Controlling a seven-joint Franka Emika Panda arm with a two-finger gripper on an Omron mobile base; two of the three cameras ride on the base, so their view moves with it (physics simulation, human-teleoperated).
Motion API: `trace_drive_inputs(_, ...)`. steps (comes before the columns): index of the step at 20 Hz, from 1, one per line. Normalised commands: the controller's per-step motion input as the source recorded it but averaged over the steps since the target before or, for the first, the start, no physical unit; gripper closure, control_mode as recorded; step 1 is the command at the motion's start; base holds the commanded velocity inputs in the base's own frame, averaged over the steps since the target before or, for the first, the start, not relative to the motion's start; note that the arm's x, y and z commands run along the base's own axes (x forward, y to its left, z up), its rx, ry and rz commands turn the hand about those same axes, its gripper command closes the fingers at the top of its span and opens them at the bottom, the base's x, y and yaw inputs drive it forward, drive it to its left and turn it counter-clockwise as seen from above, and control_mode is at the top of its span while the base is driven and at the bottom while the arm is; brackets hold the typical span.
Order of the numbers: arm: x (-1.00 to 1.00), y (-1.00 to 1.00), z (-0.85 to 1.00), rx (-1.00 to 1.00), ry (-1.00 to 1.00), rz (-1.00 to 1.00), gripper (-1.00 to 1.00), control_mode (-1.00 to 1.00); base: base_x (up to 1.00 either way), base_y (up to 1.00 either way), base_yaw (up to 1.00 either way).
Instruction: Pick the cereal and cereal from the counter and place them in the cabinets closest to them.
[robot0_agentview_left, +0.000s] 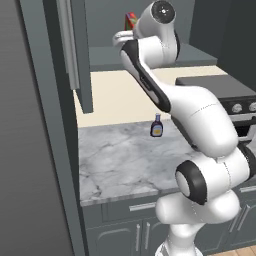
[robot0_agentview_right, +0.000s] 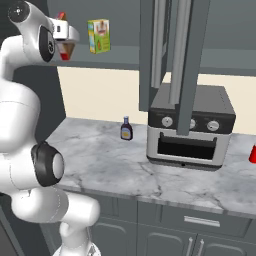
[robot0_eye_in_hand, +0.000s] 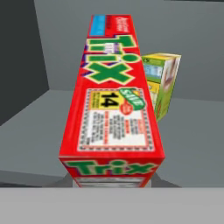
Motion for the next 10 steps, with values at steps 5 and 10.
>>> trace_drive_inputs(5,0.27,0.07,0.00,0.00,0.00,-0.04,1.00,-1.00,0.00,0.00,0.00)
trace_drive_inputs(10,0.22,0.12,0.00,0.00,0.00,-0.03,1.00,-1.00,0.00,0.00,0.00)
